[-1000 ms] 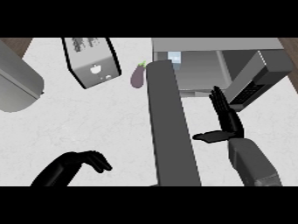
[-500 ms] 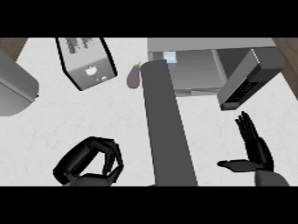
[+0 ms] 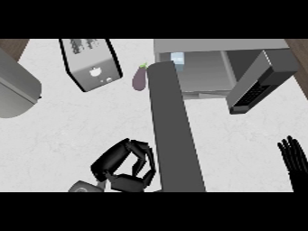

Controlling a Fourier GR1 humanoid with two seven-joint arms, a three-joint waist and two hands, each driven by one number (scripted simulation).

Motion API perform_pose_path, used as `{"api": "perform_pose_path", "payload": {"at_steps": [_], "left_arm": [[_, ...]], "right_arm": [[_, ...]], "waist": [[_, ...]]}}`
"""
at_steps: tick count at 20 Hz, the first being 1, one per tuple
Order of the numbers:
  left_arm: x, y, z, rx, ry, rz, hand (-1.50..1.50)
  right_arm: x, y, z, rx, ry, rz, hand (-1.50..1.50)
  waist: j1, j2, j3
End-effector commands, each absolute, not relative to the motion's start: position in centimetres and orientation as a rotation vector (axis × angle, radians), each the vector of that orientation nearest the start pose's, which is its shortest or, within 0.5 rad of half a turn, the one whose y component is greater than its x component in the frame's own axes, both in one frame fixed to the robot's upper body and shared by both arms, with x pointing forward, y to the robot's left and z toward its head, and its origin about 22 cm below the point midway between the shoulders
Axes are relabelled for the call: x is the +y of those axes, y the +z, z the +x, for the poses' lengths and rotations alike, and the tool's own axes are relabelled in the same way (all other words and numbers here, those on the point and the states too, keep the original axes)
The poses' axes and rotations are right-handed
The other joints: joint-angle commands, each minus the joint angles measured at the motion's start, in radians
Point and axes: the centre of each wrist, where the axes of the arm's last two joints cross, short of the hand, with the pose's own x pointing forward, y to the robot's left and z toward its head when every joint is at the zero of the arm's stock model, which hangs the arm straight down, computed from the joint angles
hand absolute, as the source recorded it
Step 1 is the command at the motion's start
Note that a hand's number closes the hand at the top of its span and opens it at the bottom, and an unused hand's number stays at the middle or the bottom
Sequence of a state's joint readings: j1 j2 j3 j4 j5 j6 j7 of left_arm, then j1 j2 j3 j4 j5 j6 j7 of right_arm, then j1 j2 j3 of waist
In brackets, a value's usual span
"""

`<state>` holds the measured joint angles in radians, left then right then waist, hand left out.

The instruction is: Pick up the milk, place it into the microwave and close the microwave

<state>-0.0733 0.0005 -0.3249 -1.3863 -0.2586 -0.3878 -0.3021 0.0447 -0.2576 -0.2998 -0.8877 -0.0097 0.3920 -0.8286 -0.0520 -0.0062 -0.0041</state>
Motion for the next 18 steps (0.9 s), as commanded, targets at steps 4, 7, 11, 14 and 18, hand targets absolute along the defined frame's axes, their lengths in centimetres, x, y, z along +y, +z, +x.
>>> {"api": "perform_pose_path", "payload": {"at_steps": [4,7,11,14,18], "left_arm": [[9.6,-4.4,24.6,-1.639,-0.838,-0.553,1.50],[7.5,-5.8,22.6,-1.543,-0.886,-0.576,1.50],[4.9,-5.4,22.0,-1.535,-0.856,-0.559,1.50],[3.6,-5.6,21.2,-1.545,-0.874,-0.533,1.50],[1.9,-4.3,21.3,-1.578,-0.851,-0.482,1.50]], "right_arm": [[-39.6,-7.8,14.0,-1.881,0.017,0.145,-1.50],[-38.8,-7.6,13.0,-1.884,-0.003,0.256,-1.50],[-37.5,-5.4,13.6,-1.899,0.047,0.330,-1.50],[-37.3,-2.8,15.4,-1.926,0.124,0.394,-1.50],[-37.2,-1.3,15.3,-1.932,0.139,0.439,-1.50]], "waist": [[-0.001,0.005,0.000],[-0.016,0.006,0.000],[-0.028,0.009,0.000],[-0.051,0.012,-0.002],[-0.074,0.014,-0.001]]}}
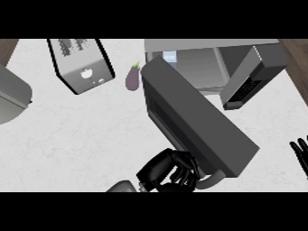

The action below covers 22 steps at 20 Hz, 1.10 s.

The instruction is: Pick up the milk, place it into the microwave and close the microwave

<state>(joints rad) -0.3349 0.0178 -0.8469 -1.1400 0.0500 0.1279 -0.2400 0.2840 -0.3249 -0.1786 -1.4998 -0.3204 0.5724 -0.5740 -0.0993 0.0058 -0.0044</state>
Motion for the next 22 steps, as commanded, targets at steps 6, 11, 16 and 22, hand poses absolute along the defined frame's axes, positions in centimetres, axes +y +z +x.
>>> {"api": "perform_pose_path", "payload": {"at_steps": [6,11,16,22], "left_arm": [[0.5,-2.1,22.9,-1.661,-0.785,-0.397,1.50],[-0.2,-0.8,24.0,-1.722,-0.692,-0.337,1.50],[-0.3,0.9,27.0,-1.764,-0.579,-0.262,1.50],[-0.5,1.9,29.5,-1.793,-0.530,-0.162,1.50]], "right_arm": [[-35.4,1.6,16.2,-1.914,0.233,0.515,-1.50],[-34.5,3.0,17.0,-1.895,0.267,0.551,-1.50],[-33.6,4.8,17.3,-1.927,0.290,0.580,-1.50],[-33.3,5.5,17.0,-1.916,0.272,0.585,-1.50]], "waist": [[-0.058,0.007,-0.002],[-0.072,0.015,-0.003],[-0.101,0.024,-0.004],[-0.127,0.035,-0.001]]}}
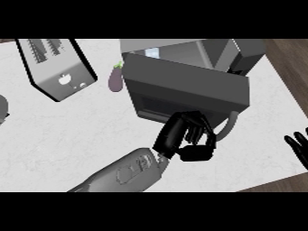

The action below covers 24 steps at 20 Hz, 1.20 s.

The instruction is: Pick up the milk, place it into the microwave and close the microwave

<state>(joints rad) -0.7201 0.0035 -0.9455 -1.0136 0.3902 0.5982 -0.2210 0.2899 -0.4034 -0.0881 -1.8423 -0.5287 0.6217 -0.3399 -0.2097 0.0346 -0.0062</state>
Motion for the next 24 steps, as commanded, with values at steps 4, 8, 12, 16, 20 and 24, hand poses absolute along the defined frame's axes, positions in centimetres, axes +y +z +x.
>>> {"api": "perform_pose_path", "payload": {"at_steps": [4,8,12,16,20,24], "left_arm": [[-0.5,3.2,31.4,-1.801,-0.471,-0.146,1.50],[-0.5,4.5,33.2,-1.785,-0.412,-0.140,1.50],[0.2,4.5,34.4,-1.773,-0.361,-0.141,1.50],[0.3,5.4,35.6,-1.777,-0.313,-0.156,1.50],[0.3,5.4,35.7,-1.775,-0.298,-0.171,1.50],[0.6,5.4,36.1,-1.748,-0.244,-0.191,1.50]], "right_arm": [[-33.4,6.7,17.1,-1.909,0.293,0.583,-1.50],[-33.3,6.9,17.2,-1.899,0.289,0.593,-1.50],[-33.9,8.0,17.0,-1.907,0.297,0.567,-1.50],[-34.0,8.4,17.7,-1.917,0.300,0.578,-1.50],[-34.1,8.8,17.6,-1.929,0.291,0.576,-1.50],[-34.8,9.6,17.9,-1.940,0.297,0.566,-1.50]], "waist": [[-0.033,0.012,-0.001],[-0.045,0.023,0.001],[-0.050,0.023,0.000],[-0.043,0.036,0.002],[-0.066,0.035,0.003],[-0.068,0.043,0.003]]}}
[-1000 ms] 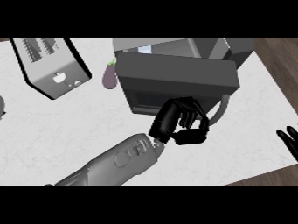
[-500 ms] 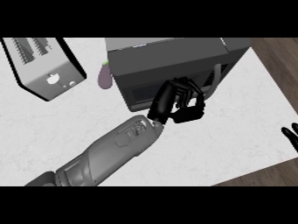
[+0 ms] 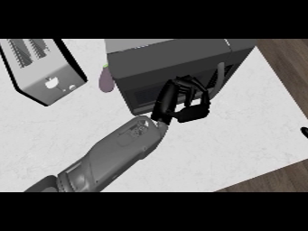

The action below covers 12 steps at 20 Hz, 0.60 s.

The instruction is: Pick up the milk, place it into the microwave and close the microwave

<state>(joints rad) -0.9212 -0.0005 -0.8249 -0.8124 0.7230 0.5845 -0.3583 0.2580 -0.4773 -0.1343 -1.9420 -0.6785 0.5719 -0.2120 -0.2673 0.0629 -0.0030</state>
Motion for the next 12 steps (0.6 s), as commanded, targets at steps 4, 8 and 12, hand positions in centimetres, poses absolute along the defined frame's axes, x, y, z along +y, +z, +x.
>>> {"api": "perform_pose_path", "payload": {"at_steps": [4,8,12], "left_arm": [[1.04,4.53,35.95,-1.712,-0.186,-0.191,1.50],[1.31,4.32,36.31,-1.740,-0.166,-0.136,1.50],[1.31,4.39,36.22,-1.789,-0.122,-0.140,1.50]], "right_arm": [[-34.40,9.99,18.17,-1.940,0.299,0.595,-1.50],[-34.48,10.27,17.96,-1.941,0.313,0.623,-1.50],[-34.44,10.25,17.94,-1.935,0.324,0.653,-1.50]], "waist": [[-0.003,0.017,-0.001],[-0.014,0.017,0.001],[-0.013,0.020,0.001]]}}
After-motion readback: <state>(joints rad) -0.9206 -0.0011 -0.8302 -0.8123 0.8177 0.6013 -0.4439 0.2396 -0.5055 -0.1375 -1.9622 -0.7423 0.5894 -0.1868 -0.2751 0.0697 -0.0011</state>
